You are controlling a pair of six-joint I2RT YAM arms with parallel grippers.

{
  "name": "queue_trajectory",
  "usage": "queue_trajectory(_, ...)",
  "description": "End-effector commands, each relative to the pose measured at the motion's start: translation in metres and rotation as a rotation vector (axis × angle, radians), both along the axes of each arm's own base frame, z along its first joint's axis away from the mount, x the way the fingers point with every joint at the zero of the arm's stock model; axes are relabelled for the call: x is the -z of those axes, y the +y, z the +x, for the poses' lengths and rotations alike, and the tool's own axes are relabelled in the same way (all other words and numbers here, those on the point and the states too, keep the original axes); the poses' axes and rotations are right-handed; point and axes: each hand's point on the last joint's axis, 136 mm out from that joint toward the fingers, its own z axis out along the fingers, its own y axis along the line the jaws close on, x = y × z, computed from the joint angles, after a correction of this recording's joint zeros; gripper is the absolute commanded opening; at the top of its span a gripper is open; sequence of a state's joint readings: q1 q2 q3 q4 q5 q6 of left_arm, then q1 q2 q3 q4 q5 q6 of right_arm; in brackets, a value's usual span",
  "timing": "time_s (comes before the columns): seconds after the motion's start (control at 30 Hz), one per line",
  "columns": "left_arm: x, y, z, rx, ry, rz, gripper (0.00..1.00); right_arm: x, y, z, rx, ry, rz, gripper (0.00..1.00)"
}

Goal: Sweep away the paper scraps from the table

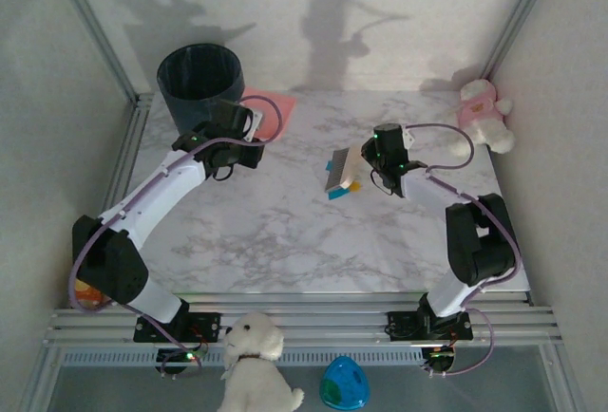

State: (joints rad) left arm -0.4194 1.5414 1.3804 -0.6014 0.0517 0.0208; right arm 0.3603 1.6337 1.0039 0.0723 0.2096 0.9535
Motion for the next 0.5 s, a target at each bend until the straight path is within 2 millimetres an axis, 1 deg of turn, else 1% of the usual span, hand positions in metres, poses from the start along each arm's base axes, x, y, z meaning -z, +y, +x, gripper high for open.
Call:
queue_trajectory(0.0, -0.001, -0.007, -0.001, 0.027, 0.011, 0.010, 0.00, -0.016, 0.000, -0.009, -0.027, -0.022, -0.045, 0.00)
queue_trajectory(0.27, 0.008, -0.012, -0.005, 0.047, 0.037, 0.027, 0.00, -0.058, 0.016, -0.014, -0.142, -0.109, -0.062, 0.00)
queue_trajectory(0.47, 0.019, -0.016, -0.007, 0.063, 0.069, 0.051, 0.00, -0.077, 0.019, -0.020, -0.207, -0.155, -0.120, 0.00)
